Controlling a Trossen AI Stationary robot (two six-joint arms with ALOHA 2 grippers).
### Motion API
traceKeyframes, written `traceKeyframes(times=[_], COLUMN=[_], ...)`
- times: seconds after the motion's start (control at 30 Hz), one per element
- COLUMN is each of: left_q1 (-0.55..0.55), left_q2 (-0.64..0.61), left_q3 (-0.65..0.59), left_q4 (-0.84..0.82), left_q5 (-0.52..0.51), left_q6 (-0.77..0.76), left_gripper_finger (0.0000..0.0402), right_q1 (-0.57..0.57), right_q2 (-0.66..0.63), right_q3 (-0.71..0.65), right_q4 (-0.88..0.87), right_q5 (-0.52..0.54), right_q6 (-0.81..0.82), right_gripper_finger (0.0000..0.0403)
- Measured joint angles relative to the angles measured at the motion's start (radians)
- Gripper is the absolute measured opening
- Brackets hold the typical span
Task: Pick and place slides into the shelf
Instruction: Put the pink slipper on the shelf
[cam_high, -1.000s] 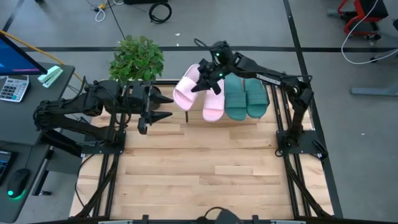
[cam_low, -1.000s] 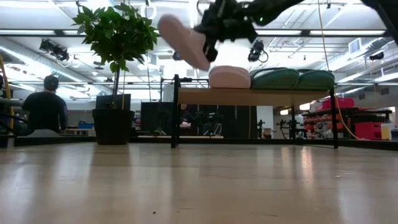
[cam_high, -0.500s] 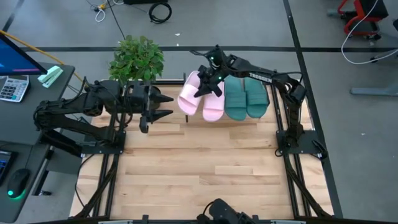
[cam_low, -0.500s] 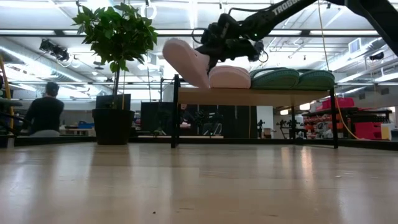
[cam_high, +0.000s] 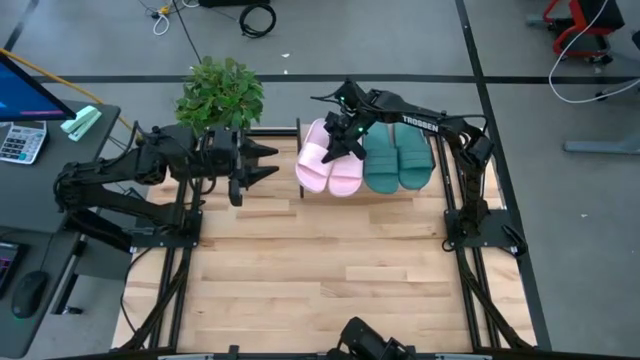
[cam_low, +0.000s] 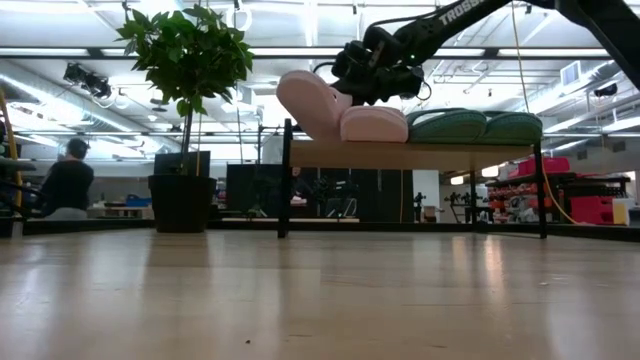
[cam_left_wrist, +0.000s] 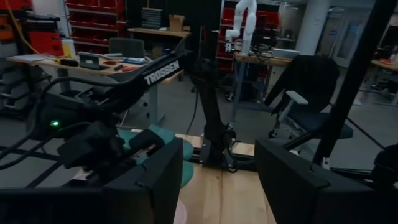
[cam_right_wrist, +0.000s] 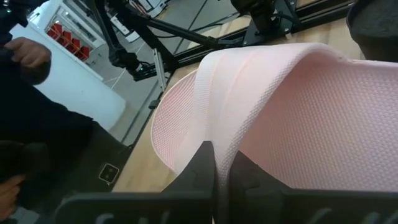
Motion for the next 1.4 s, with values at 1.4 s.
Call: traceKeyframes(times=[1.4], left_q1=[0.024], left_q2=[-0.004], left_q3=[0.000], left_q4=[-0.090], left_q5=[0.002], left_q6=[-0.007], left_gripper_finger=[0.0196], right_q1=[0.011], right_q2=[-0.017], right_q3=[-0.001], right_q4=[-0.017], right_q5=[-0.096], right_q6=[0.050], right_gripper_finger=[0.0008])
